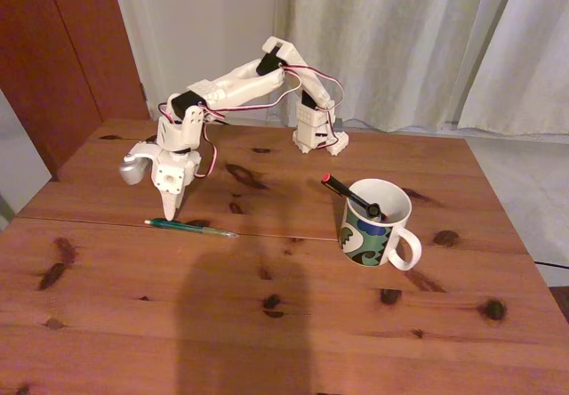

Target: Clean up the desk and place the pens and markers into the cup

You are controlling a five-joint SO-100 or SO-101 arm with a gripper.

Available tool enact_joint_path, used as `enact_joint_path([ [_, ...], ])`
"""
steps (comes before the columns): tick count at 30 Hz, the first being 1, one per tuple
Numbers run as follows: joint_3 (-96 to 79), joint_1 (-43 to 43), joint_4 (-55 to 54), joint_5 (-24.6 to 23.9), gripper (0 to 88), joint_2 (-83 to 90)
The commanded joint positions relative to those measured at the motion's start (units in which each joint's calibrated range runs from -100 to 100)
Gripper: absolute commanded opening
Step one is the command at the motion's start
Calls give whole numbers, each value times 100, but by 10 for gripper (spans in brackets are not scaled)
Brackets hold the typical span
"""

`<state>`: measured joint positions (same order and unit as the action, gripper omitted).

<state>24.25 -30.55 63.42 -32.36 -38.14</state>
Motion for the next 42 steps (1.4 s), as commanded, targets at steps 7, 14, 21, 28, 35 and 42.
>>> enact_joint_path([
  [7,578,-62,-110,25,151,53],
  [14,623,-166,-110,19,151,53],
  [21,632,-102,-110,-117,151,-30],
  [28,632,156,-110,-190,151,-47],
  [35,641,381,-110,-190,151,-55],
  [42,1453,534,-92,-478,152,-543],
])
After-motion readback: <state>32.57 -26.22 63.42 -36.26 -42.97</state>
